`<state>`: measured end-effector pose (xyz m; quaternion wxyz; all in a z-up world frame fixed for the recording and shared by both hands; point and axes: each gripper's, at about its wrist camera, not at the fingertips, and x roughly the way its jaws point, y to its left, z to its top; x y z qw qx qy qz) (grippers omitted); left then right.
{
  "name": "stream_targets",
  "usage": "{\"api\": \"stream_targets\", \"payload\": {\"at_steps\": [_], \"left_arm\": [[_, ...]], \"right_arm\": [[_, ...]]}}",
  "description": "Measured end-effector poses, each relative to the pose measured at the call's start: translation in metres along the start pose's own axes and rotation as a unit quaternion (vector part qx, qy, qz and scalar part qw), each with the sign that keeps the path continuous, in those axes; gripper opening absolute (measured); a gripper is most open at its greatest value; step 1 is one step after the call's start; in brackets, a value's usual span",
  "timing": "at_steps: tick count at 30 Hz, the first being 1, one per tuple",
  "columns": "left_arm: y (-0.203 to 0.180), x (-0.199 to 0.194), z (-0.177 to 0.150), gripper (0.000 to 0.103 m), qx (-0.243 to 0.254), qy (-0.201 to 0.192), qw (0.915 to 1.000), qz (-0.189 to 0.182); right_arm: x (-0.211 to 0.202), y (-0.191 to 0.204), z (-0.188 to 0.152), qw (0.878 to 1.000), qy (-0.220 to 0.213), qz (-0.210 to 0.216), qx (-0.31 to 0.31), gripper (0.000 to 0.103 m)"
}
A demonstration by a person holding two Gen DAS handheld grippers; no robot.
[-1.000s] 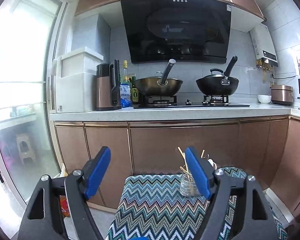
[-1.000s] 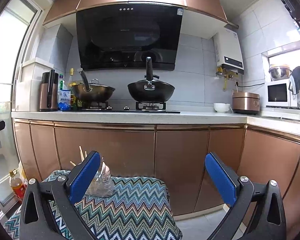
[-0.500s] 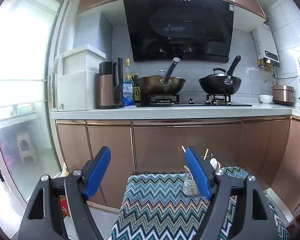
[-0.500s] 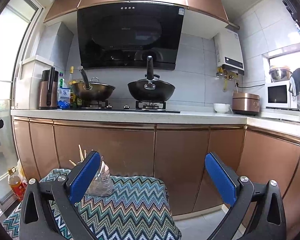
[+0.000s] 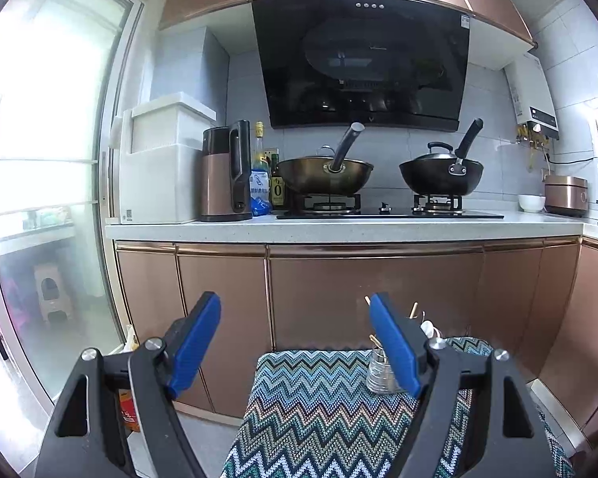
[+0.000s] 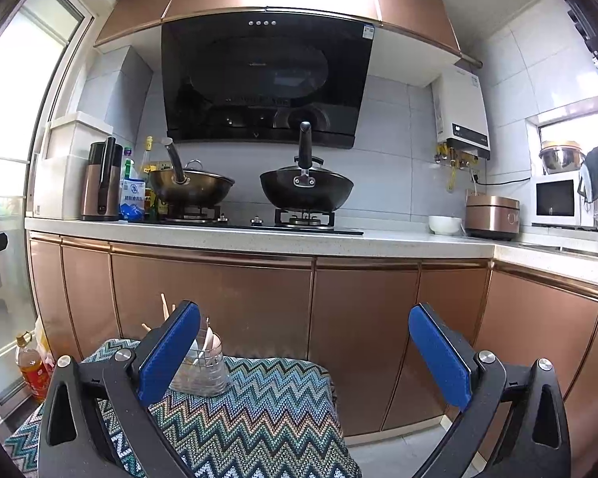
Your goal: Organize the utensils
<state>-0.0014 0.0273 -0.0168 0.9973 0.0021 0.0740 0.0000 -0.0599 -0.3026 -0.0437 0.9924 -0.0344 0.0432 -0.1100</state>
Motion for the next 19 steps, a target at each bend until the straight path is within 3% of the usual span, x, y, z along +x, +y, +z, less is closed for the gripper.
{"api": "stream_targets", "payload": {"at_steps": [19], "left_arm": [[-0.0044, -0.0024, -0.001, 0.076, 0.01, -0.004, 0.9999, 0.01]], "right_arm": [[0.0035, 0.004, -0.0026, 1.0, 0.007, 0.002, -0.009, 0.103]]}}
